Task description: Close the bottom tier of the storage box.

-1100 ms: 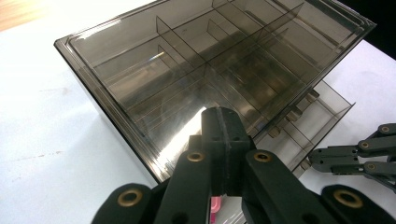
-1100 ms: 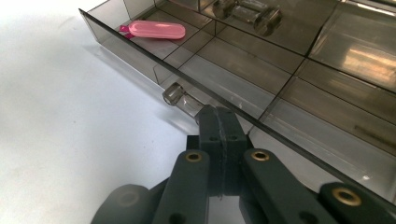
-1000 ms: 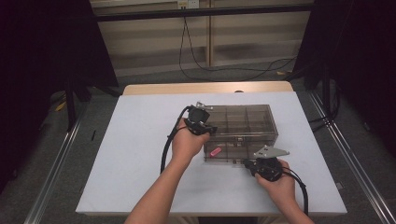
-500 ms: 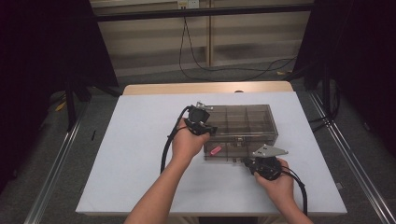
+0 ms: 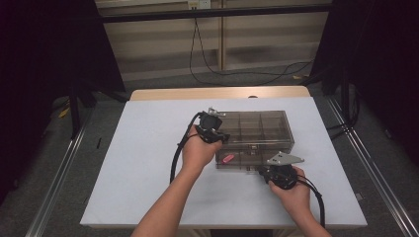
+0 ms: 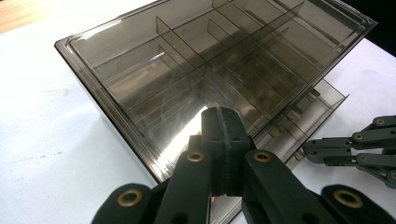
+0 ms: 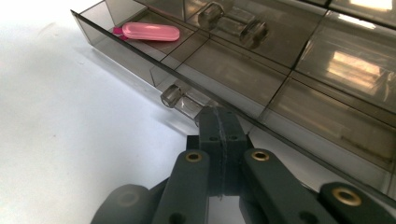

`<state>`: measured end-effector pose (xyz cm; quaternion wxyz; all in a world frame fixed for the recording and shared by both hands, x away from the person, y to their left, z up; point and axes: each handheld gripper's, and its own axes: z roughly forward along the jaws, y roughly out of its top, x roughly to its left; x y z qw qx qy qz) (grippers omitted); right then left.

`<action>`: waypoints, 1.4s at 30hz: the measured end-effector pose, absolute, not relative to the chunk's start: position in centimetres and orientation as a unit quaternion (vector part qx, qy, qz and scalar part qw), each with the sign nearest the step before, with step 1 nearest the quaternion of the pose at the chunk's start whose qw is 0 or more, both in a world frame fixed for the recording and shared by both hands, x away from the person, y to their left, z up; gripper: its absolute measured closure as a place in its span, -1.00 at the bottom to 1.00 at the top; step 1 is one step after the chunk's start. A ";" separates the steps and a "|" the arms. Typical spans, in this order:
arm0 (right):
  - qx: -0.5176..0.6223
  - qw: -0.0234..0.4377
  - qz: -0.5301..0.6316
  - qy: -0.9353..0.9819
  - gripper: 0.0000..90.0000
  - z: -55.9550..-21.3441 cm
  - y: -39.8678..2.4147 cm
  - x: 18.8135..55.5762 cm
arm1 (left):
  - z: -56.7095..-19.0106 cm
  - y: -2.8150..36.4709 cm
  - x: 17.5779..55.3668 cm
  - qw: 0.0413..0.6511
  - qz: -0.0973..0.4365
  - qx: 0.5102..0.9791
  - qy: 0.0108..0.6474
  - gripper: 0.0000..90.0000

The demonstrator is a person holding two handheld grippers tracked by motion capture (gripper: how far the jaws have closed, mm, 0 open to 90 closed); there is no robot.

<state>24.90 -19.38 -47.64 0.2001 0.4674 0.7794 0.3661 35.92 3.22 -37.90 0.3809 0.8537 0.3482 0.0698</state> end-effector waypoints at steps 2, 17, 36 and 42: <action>0.465 0.202 0.366 0.780 1.00 -47.7 -19.4 25.0 | -37.9 3.2 35.9 0.381 0.069 0.854 0.348 1.00; 0.470 0.205 0.364 0.778 1.00 -47.7 -19.4 25.3 | -37.8 3.2 35.9 0.377 0.072 0.856 0.346 1.00; 0.469 0.209 0.361 0.778 1.00 -47.7 -19.4 25.8 | -37.9 3.1 35.8 0.376 0.076 0.856 0.347 1.00; 0.474 0.209 0.358 0.777 1.00 -47.7 -19.4 25.8 | -37.9 3.1 35.8 0.376 0.075 0.857 0.344 1.00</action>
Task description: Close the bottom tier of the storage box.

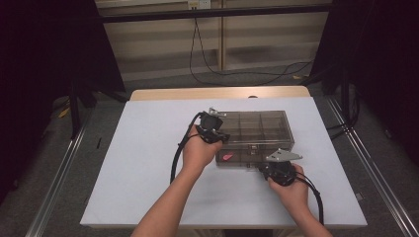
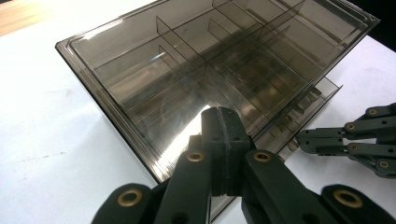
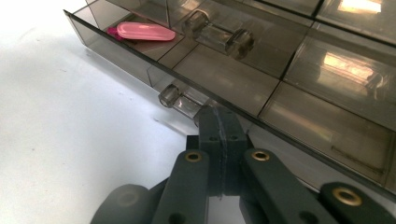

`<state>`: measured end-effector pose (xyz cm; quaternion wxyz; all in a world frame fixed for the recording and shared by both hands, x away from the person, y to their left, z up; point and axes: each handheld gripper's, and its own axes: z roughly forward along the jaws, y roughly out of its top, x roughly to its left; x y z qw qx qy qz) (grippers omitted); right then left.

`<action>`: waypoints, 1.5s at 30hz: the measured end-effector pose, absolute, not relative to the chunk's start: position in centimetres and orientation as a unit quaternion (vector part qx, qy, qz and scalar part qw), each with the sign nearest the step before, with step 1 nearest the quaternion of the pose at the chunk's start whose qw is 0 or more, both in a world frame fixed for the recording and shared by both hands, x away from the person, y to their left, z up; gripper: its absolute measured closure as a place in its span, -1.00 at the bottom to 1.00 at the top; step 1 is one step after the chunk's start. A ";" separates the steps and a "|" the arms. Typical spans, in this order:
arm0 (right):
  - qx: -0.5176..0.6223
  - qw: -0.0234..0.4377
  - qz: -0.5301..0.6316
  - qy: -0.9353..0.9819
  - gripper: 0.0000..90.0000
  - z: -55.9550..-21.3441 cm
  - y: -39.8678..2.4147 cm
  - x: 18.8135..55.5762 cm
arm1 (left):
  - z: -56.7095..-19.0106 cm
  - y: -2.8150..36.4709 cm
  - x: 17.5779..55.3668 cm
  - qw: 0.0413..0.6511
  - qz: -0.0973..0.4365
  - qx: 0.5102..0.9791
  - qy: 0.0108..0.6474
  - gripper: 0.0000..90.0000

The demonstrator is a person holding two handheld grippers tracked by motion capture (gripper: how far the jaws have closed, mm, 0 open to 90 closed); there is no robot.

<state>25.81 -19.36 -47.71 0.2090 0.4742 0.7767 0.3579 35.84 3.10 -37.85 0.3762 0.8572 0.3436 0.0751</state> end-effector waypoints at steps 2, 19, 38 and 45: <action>0.475 0.212 0.357 0.776 1.00 -47.8 -19.4 25.9 | -37.8 3.1 35.8 0.376 0.076 0.856 0.347 1.00; 0.479 0.216 0.357 0.773 1.00 -47.9 -19.3 26.1 | -37.9 3.1 35.8 0.376 0.075 0.857 0.343 1.00; 0.485 0.222 0.354 0.768 1.00 -48.1 -19.3 26.6 | -37.8 3.1 35.9 0.376 0.075 0.857 0.344 1.00; 0.486 0.224 0.353 0.767 1.00 -48.2 -19.3 26.8 | -37.8 3.1 35.9 0.375 0.075 0.858 0.343 1.00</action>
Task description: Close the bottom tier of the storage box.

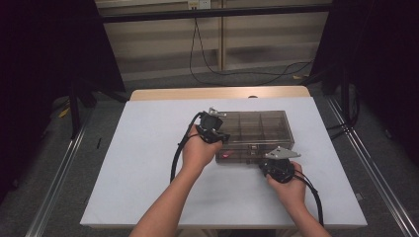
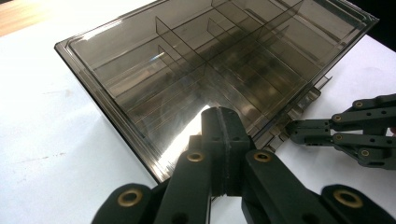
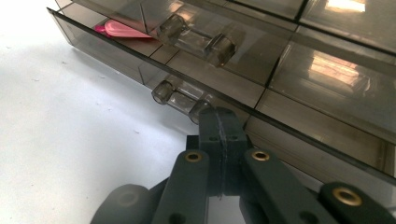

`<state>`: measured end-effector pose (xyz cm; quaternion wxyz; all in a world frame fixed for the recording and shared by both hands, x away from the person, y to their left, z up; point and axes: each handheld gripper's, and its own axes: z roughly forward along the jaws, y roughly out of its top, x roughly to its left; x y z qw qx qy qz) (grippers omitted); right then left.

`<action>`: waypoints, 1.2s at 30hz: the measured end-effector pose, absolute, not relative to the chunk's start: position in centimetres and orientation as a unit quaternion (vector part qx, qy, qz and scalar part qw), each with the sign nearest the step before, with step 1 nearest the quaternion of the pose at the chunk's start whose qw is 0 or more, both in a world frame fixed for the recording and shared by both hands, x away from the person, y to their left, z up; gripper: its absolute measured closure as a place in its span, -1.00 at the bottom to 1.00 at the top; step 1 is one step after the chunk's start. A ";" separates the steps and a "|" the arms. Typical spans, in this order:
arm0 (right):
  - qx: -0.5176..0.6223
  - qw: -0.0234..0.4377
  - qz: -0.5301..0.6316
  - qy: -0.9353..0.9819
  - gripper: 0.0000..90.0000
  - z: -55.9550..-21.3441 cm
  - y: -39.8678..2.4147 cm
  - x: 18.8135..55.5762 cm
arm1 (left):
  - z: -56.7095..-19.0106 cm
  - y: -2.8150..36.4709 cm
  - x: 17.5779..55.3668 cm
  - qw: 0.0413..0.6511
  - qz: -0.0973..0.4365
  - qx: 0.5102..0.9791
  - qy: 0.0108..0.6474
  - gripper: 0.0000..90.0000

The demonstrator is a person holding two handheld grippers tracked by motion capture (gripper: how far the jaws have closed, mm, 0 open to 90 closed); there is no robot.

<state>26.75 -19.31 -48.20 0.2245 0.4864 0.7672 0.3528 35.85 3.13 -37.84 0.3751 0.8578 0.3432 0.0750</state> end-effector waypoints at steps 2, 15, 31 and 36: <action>0.487 0.224 0.354 0.767 1.00 -48.2 -19.3 26.8 | -37.8 3.1 35.8 0.375 0.076 0.858 0.343 1.00; 0.489 0.229 0.350 0.765 1.00 -48.3 -19.2 27.1 | -37.8 3.1 35.9 0.375 0.074 0.859 0.341 1.00; 0.493 0.235 0.350 0.761 1.00 -48.4 -19.2 27.5 | -37.8 3.1 35.9 0.375 0.076 0.859 0.341 1.00; 0.491 0.237 0.348 0.763 1.00 -48.5 -19.2 27.6 | -37.8 3.1 35.8 0.373 0.077 0.859 0.341 1.00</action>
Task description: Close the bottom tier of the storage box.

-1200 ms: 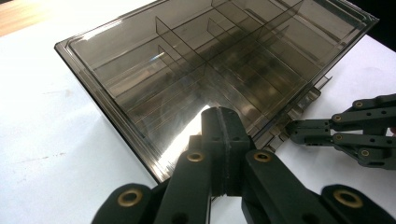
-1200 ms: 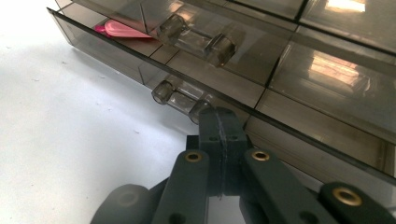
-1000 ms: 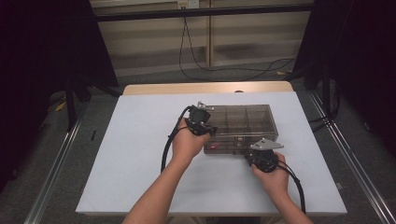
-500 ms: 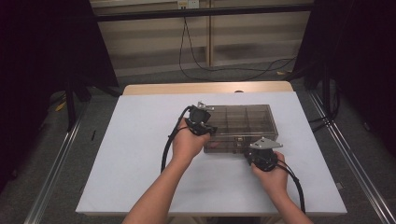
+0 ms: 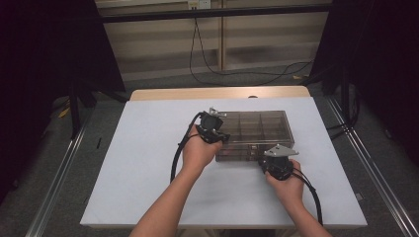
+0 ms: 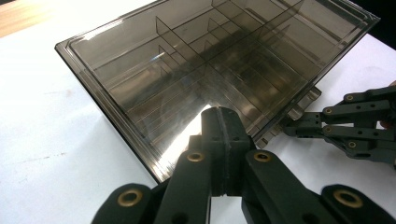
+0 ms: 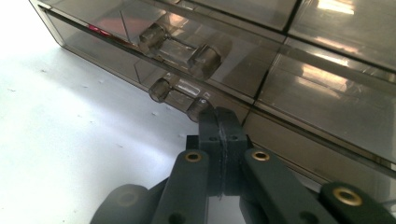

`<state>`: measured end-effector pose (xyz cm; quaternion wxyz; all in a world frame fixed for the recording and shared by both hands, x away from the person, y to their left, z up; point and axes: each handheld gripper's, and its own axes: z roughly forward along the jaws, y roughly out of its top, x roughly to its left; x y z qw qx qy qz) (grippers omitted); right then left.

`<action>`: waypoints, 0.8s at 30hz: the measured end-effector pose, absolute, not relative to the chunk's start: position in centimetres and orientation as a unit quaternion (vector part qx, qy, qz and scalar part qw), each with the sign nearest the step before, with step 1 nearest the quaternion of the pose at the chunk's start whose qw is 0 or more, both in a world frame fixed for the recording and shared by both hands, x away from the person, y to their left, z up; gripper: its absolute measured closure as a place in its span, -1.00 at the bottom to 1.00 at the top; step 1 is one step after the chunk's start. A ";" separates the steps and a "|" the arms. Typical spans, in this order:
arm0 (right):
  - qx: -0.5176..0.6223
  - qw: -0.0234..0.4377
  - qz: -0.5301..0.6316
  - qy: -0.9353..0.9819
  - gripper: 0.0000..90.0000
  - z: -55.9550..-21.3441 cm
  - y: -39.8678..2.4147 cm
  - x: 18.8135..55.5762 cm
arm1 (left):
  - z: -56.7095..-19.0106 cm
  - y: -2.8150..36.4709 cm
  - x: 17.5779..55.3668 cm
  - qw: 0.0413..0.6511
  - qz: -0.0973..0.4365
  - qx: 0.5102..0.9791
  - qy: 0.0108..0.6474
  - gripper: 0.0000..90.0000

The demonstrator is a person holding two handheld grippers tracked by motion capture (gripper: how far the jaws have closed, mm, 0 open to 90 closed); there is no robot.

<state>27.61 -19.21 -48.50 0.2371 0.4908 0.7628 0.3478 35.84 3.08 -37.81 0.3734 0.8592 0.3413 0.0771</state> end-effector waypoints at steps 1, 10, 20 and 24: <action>0.492 0.236 0.348 0.762 1.00 -48.5 -19.2 27.6 | -37.8 3.1 35.8 0.373 0.077 0.859 0.341 1.00; 0.491 0.235 0.349 0.763 1.00 -48.5 -19.2 27.7 | -37.8 3.1 35.8 0.373 0.078 0.859 0.341 1.00; 0.491 0.236 0.348 0.763 0.99 -48.5 -19.2 27.7 | -37.8 3.0 35.8 0.375 0.079 0.859 0.341 1.00; 0.492 0.237 0.346 0.763 0.91 -48.4 -19.3 27.5 | -37.8 3.0 35.8 0.372 0.080 0.861 0.338 1.00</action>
